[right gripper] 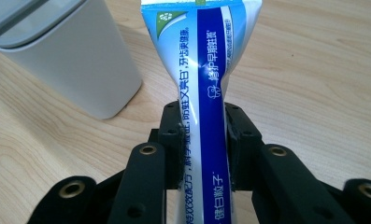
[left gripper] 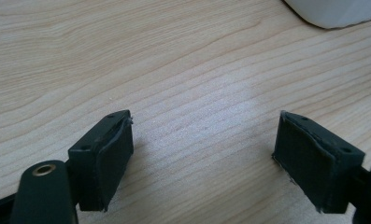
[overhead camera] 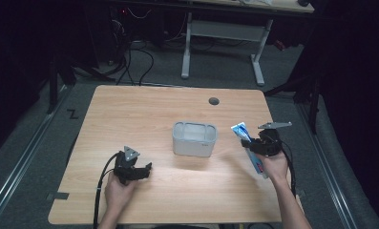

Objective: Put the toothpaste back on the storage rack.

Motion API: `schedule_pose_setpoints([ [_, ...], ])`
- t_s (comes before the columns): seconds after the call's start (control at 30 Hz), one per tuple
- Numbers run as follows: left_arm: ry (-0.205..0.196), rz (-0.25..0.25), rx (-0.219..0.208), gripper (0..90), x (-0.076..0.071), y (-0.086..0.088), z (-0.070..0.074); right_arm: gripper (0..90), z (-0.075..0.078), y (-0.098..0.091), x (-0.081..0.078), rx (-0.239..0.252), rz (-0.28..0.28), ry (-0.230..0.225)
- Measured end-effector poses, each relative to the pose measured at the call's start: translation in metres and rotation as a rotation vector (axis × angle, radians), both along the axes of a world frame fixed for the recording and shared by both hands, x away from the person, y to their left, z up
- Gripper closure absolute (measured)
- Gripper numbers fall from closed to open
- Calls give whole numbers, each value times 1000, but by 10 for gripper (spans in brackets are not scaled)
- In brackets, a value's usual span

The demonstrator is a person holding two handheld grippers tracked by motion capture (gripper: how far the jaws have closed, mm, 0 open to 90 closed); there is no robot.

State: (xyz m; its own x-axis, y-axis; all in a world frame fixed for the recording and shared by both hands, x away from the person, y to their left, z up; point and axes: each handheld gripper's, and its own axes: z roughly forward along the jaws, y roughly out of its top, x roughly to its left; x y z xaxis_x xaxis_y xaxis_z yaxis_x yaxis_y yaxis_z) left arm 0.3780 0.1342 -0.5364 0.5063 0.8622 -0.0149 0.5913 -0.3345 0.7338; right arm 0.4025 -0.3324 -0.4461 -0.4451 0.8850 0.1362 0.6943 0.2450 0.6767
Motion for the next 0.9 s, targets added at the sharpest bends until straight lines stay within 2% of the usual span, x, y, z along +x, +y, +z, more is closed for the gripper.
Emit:
schedule_pose_setpoints([
  [0.2, 0, 0, 1, 199, 0, 0, 0, 718, 6, 4, -3, 1, 20, -34],
  [0.5, 0, 0, 1, 200, 0, 0, 0, 717, 5, 9, -3, 1, 38, -35],
  [0.9, 0, 1, 1, 200, 0, 0, 0, 717, 20, 18, -1, 6, 58, -61],
])
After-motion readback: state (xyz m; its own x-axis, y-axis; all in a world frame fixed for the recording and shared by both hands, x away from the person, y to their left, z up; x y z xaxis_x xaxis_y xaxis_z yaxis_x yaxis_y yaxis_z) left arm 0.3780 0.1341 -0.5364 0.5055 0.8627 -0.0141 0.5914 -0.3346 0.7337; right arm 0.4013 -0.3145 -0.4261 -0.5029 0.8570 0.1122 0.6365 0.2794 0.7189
